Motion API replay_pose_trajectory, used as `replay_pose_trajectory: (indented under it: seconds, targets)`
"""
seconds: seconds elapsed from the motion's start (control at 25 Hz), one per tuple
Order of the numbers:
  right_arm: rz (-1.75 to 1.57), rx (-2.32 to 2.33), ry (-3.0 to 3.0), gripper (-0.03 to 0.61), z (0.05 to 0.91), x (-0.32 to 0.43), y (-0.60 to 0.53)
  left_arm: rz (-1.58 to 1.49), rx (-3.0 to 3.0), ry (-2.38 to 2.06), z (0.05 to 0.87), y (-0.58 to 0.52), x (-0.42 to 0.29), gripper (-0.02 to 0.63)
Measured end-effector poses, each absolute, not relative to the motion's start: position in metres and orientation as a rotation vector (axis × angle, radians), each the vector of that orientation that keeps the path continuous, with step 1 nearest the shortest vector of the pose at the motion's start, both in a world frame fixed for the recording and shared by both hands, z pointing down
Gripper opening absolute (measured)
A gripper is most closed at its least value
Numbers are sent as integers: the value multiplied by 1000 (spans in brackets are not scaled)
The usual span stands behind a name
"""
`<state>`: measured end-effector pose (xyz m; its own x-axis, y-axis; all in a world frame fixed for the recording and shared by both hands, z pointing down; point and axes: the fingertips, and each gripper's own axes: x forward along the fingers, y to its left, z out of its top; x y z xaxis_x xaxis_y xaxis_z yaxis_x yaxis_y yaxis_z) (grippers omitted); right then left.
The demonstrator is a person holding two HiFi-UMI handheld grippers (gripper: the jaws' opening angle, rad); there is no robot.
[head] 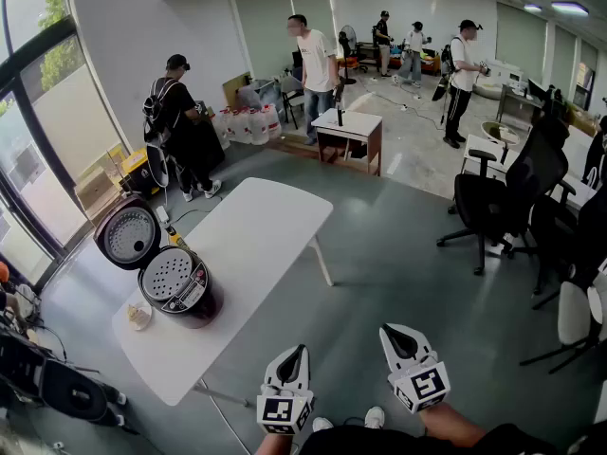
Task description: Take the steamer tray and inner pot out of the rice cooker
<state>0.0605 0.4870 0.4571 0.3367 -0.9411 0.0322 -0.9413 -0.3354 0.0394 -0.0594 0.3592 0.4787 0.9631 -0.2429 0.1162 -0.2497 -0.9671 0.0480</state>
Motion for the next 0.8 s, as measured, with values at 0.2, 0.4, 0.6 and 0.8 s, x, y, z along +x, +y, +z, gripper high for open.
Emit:
replay_pose_trajectory:
  seconds: [0.2,0.4,0.6,0.8]
  targets:
    - [-31,2511,-1772,-2,453,61,484,171,3048,-384,479,356,-61,-5]
    - [-33,2501,-1768,-3,453,59,478,167,3042,-387,478,350,-62,-5]
    - [-53,2510,-1763,-2,452,53,471,147,3036,-382,475,346,-68,-5]
    - [-90,2449,-1730,5,449,40,455,142,3044,-400,475,333,-76,-5]
